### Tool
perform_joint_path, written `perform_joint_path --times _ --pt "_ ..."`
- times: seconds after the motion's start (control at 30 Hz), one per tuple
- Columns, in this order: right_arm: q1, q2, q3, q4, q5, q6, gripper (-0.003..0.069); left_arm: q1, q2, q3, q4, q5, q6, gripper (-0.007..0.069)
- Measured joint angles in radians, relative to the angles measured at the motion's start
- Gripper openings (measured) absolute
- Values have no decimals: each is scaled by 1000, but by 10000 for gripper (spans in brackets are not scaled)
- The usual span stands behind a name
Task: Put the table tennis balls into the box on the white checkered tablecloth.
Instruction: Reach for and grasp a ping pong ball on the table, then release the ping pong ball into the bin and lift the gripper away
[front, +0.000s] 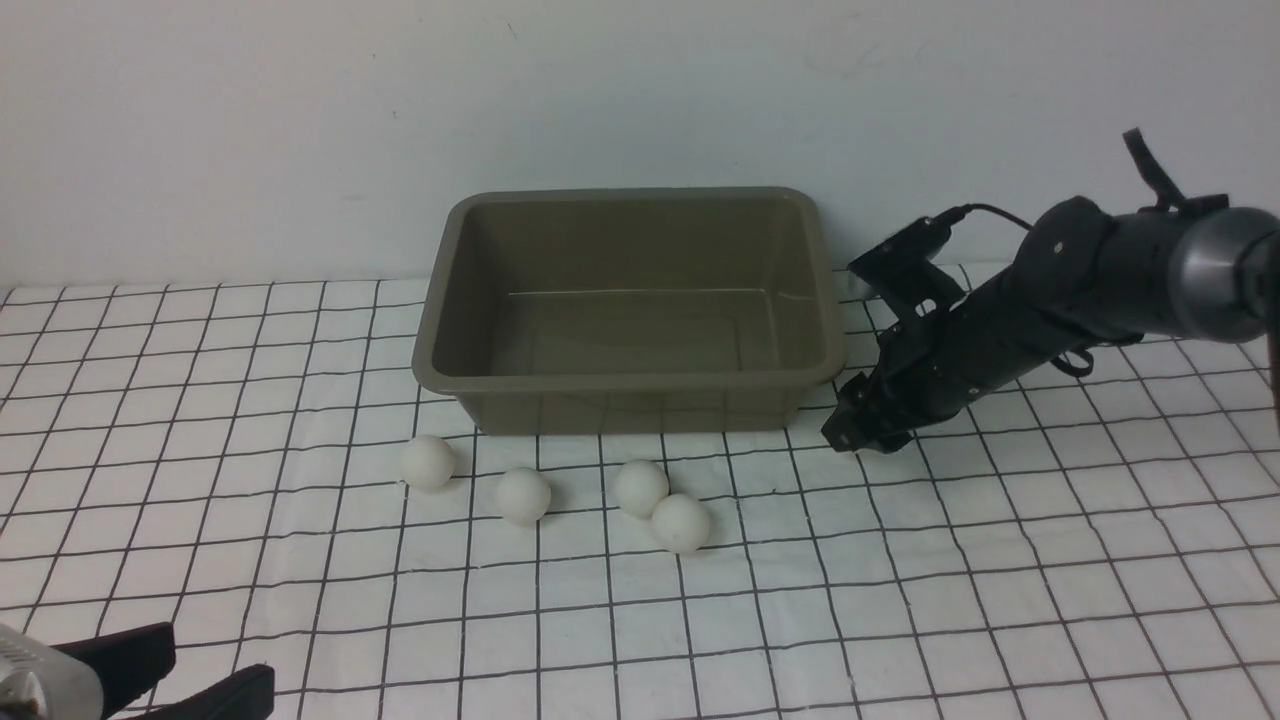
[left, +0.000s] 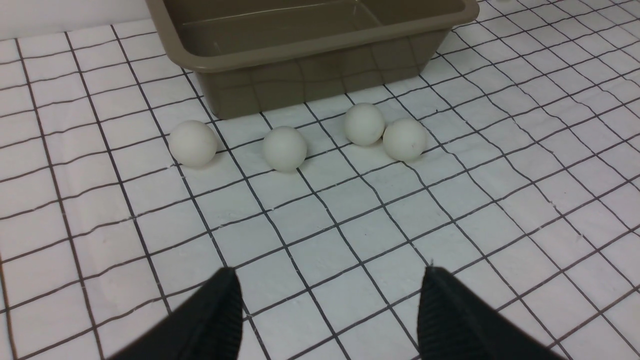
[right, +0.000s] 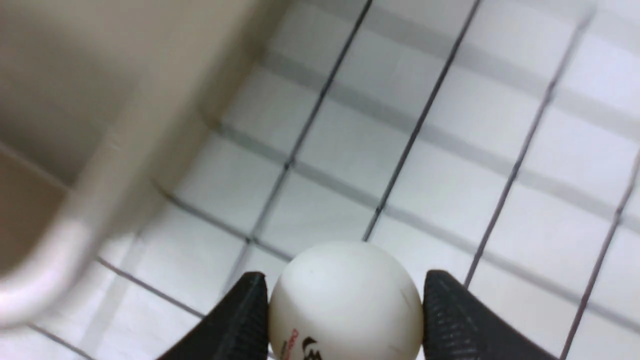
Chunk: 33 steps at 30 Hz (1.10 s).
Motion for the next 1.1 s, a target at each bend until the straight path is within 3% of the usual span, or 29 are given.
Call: perform_joint_path --times 0.1,0.27,0.37,0.6,0.8,0.97,1.1 --pt "14 -7 -61 130 82 -85 357 0 0 0 0 0 0 429" --pt "86 -2 -83 342 87 -253 357 0 0 0 0 0 0 429" --pt "128 19 -85 391 54 -317 357 0 0 0 0 0 0 429" --pt "176 97 -85 405 -21 -370 360 0 0 0 0 15 0 429" --pt "159 37 -85 401 -69 -390 486 0 0 0 0 25 0 429" --pt "97 -110 -85 319 -61 -386 507 0 0 0 1 25 0 429" --pt "33 -215 -85 187 14 -271 507 0 0 0 1 25 0 429"
